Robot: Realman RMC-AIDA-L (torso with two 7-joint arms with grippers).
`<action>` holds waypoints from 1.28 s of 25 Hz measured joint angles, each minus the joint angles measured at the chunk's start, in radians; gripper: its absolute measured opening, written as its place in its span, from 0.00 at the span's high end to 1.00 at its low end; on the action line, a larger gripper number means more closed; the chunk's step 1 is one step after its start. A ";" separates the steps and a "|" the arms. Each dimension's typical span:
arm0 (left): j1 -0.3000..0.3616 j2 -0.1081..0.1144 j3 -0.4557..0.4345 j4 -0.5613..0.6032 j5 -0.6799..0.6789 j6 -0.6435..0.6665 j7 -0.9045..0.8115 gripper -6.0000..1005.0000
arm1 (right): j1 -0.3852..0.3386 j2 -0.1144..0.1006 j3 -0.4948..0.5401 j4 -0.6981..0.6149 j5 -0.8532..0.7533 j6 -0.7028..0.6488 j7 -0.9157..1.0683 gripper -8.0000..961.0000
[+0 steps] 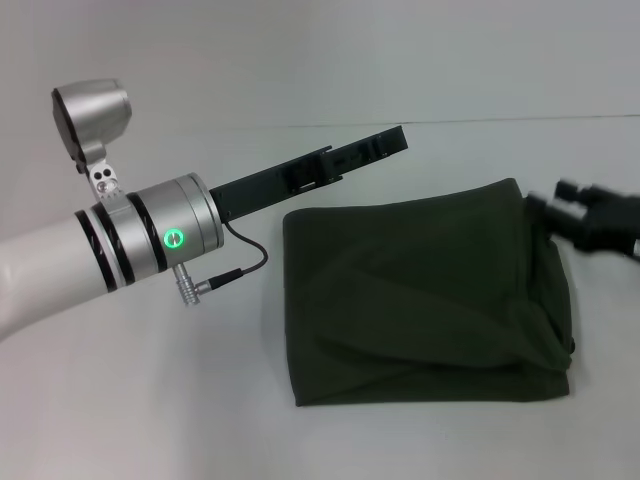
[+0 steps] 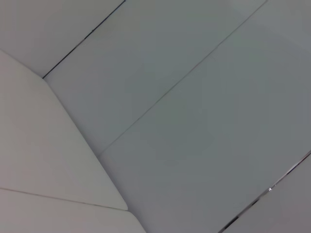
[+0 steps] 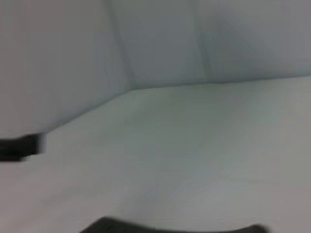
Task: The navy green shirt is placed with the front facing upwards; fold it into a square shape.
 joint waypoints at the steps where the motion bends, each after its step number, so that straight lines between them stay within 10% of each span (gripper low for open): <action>1: 0.000 0.000 0.000 0.000 0.000 0.000 0.000 0.07 | -0.020 0.000 -0.002 -0.006 -0.007 -0.053 -0.016 0.50; 13: 0.003 0.000 0.000 0.000 -0.001 0.003 0.001 0.07 | -0.234 -0.037 0.077 -0.061 -0.158 -0.411 -0.153 0.40; 32: 0.029 0.003 -0.001 0.008 0.000 0.020 0.011 0.07 | -0.141 -0.001 0.110 -0.024 -0.267 -0.349 -0.104 0.41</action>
